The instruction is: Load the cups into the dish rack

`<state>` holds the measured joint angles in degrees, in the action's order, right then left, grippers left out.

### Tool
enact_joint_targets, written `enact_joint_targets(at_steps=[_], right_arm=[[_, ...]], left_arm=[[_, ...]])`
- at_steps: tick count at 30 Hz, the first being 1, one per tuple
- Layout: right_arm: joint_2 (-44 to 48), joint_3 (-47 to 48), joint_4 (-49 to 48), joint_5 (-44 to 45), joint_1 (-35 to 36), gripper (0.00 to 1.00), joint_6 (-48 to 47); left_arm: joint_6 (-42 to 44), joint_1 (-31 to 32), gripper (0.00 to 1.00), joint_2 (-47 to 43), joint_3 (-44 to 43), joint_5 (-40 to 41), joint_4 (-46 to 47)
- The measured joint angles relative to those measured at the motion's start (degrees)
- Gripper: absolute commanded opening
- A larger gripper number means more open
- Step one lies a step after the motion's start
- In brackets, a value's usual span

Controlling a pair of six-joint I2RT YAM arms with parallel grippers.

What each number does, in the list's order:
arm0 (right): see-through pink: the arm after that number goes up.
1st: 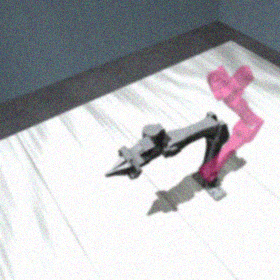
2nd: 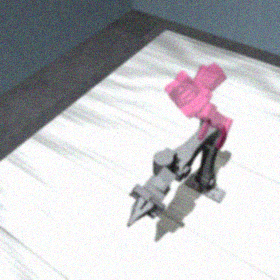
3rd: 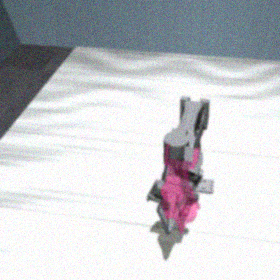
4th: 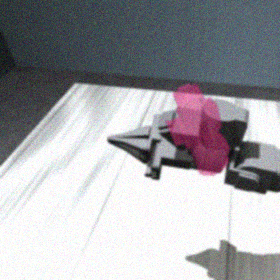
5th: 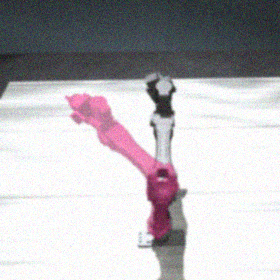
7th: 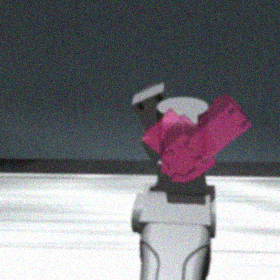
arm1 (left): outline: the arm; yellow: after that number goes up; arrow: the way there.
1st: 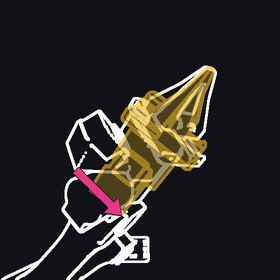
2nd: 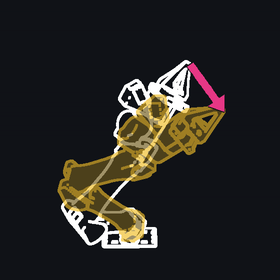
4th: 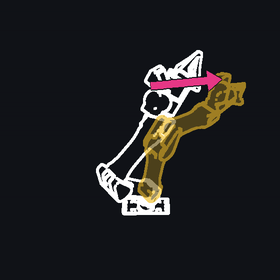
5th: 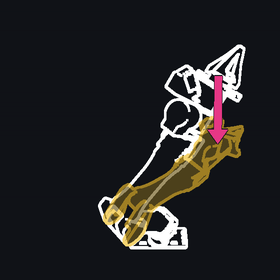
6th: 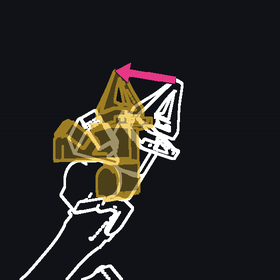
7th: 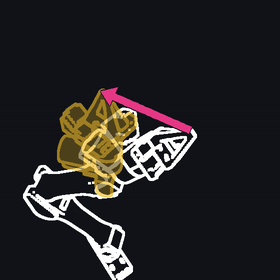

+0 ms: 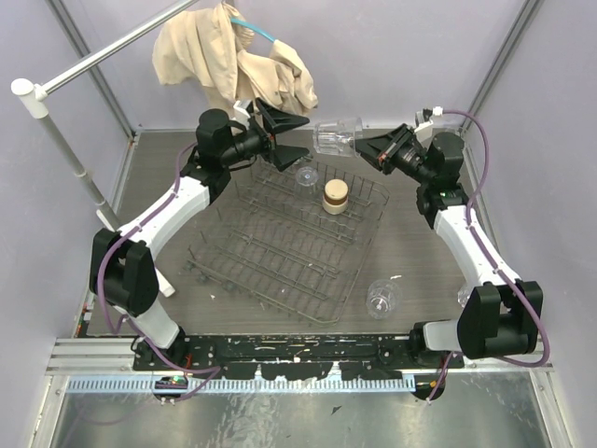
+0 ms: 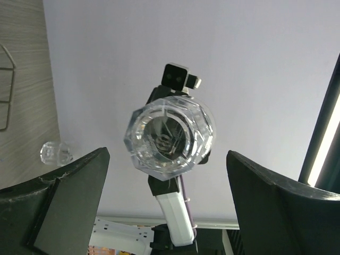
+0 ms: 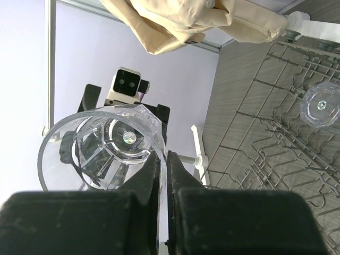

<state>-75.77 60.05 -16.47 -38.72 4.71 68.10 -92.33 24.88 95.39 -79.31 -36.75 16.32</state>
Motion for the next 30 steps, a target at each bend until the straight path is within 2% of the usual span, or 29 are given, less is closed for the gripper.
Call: enact_joint_targets(at_steps=[11, 30], right_arm=[[-3.21, 0.26, -1.97, 0.15, 1.95, 0.00, 1.11], [-4.50, 2.54, -2.67, 1.33, 4.04, 0.01, 1.07]], left_arm=[[-3.69, 0.42, 0.98, 0.00, 0.00, -0.02, 2.73], [-3.45, 0.63, 0.98, 0.00, 1.11, 0.61, 2.69]])
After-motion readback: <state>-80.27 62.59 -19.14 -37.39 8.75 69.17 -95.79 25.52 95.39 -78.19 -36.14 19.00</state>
